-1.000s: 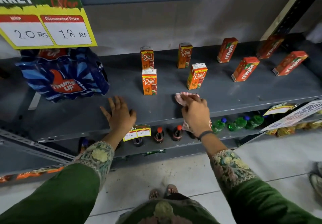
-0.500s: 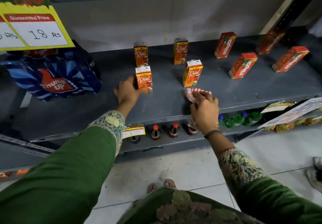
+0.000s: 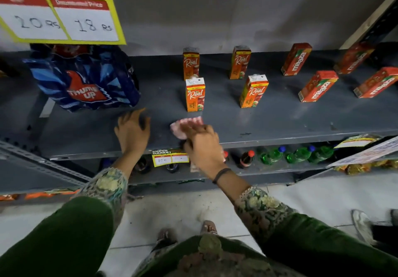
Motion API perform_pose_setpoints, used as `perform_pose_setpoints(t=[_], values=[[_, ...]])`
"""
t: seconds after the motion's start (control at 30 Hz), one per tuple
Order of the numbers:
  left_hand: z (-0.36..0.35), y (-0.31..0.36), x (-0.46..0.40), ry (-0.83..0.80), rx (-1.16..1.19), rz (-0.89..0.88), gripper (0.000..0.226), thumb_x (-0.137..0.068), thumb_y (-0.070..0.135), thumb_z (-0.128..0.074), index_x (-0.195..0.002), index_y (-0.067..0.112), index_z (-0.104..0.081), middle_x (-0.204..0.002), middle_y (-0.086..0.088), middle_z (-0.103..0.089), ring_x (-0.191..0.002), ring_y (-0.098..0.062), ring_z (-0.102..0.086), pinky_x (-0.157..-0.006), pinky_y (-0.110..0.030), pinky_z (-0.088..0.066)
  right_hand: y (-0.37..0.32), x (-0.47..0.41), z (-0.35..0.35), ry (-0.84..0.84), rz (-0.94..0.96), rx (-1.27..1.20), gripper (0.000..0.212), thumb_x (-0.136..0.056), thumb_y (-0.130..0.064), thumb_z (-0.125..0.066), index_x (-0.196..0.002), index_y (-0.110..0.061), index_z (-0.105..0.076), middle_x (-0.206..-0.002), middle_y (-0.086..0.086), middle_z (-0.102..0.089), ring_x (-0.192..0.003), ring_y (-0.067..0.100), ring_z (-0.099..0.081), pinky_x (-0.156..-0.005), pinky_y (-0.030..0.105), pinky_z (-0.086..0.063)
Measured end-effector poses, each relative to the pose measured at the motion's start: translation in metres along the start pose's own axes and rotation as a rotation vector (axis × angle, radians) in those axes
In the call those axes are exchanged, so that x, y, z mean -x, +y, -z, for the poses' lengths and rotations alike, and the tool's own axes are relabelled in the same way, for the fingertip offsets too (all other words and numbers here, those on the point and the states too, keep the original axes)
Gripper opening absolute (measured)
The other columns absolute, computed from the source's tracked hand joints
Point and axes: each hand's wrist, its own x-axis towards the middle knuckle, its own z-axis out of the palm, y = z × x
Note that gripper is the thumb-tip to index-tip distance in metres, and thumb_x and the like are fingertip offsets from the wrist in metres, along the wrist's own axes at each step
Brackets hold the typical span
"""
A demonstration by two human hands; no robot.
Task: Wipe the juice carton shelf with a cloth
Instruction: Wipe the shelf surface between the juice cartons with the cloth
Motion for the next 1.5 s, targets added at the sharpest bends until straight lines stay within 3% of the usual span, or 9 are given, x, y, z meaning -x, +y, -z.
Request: perform_pose_setpoints(t=[0.1, 0.2, 0.5, 0.67, 0.83, 1.03, 1.3, 1.4, 1.5], values=[[0.019, -0.034, 0.001, -0.046, -0.115, 0.022, 0.04, -0.092, 0.027, -0.048, -0.129, 0.011, -0.051, -0.138, -0.016, -0.048, -0.132, -0.037, -0.035, -0.102, -0.054, -0.031, 0.016, -0.009, 0.003, 0.178, -0.316, 0.026, 0.052, -0.085, -0.024, -0.051, -0.135, -0.022, -0.041, -0.139, 0.011, -0.047, -0.117, 0.037, -0.041, -0.092, 0.043, -0.04], [0.031, -0.063, -0.002, -0.177, -0.204, 0.032, 0.05, -0.094, 0.032, -0.045, -0.137, 0.008, -0.041, -0.148, -0.017, -0.034, -0.139, -0.038, -0.024, -0.108, -0.056, -0.026, 0.013, -0.018, 0.0, 0.173, -0.452, 0.011, 0.048, -0.084, -0.023, -0.052, -0.132, -0.02, -0.045, -0.141, 0.01, -0.045, -0.121, 0.04, -0.037, -0.094, 0.046, -0.038], [0.043, -0.087, -0.021, -0.429, -0.269, -0.115, 0.056, -0.097, 0.031, -0.035, -0.147, 0.008, -0.022, -0.158, -0.014, -0.013, -0.147, -0.029, -0.008, -0.119, -0.046, -0.013, -0.078, -0.027, -0.037, 0.205, -0.234, -0.104, 0.046, -0.082, -0.018, -0.055, -0.128, -0.017, -0.052, -0.14, 0.006, -0.051, -0.118, 0.038, -0.043, -0.091, 0.044, -0.04], [0.051, -0.106, -0.027, -0.519, -0.361, -0.223, 0.055, -0.099, 0.031, -0.028, -0.149, 0.014, -0.012, -0.16, -0.006, -0.004, -0.148, -0.021, 0.0, -0.12, -0.039, -0.004, -0.091, -0.099, -0.028, 0.325, -0.153, -0.112, 0.061, -0.077, -0.003, -0.056, -0.136, -0.009, -0.043, -0.143, 0.02, -0.044, -0.119, 0.042, -0.045, -0.098, 0.049, -0.045], [0.049, -0.113, -0.027, -0.484, -0.354, -0.258, 0.054, -0.099, 0.029, -0.03, -0.149, 0.015, -0.014, -0.16, -0.006, -0.005, -0.148, -0.021, -0.002, -0.12, -0.038, -0.004, -0.067, -0.172, -0.041, -0.111, -0.232, 0.02, 0.057, -0.092, -0.01, -0.043, -0.145, -0.02, -0.025, -0.159, 0.011, -0.01, -0.145, 0.037, -0.008, -0.114, 0.053, -0.026], [0.052, -0.11, -0.028, -0.516, -0.298, -0.203, 0.052, -0.1, 0.03, -0.024, -0.149, 0.017, -0.012, -0.16, -0.002, -0.002, -0.148, -0.016, 0.001, -0.119, -0.033, -0.001, -0.072, -0.132, -0.057, -0.024, -0.14, 0.026, 0.053, -0.092, -0.011, -0.042, -0.143, -0.018, -0.032, -0.157, 0.007, -0.024, -0.144, 0.032, -0.016, -0.118, 0.047, -0.022], [0.062, -0.108, -0.033, -0.539, 0.047, -0.065, 0.049, -0.101, 0.027, -0.025, -0.148, 0.015, -0.018, -0.16, -0.002, -0.012, -0.148, -0.016, -0.008, -0.12, -0.033, -0.006, -0.115, -0.041, -0.062, 0.025, 0.024, -0.162, 0.052, -0.083, -0.004, -0.051, -0.133, -0.017, -0.049, -0.146, 0.009, -0.045, -0.131, 0.035, -0.039, -0.104, 0.049, -0.042], [0.076, -0.112, -0.031, -0.52, 0.242, 0.001, 0.05, -0.1, 0.034, -0.027, -0.148, 0.019, -0.021, -0.158, -0.002, -0.021, -0.145, -0.02, -0.02, -0.119, -0.034, -0.014, -0.101, -0.03, -0.052, 0.188, -0.178, -0.151, 0.056, -0.084, -0.003, -0.049, -0.137, -0.019, -0.044, -0.144, 0.014, -0.046, -0.12, 0.038, -0.047, -0.1, 0.046, -0.045], [0.08, -0.127, -0.028, -0.475, 0.06, -0.025, 0.052, -0.101, 0.033, -0.024, -0.148, 0.013, -0.02, -0.158, -0.007, -0.018, -0.146, -0.024, -0.018, -0.12, -0.036, -0.014, -0.08, -0.027, -0.045, 0.269, -0.435, -0.029, 0.055, -0.085, -0.002, -0.046, -0.138, -0.013, -0.041, -0.146, 0.018, -0.042, -0.125, 0.04, -0.041, -0.098, 0.048, -0.04]])
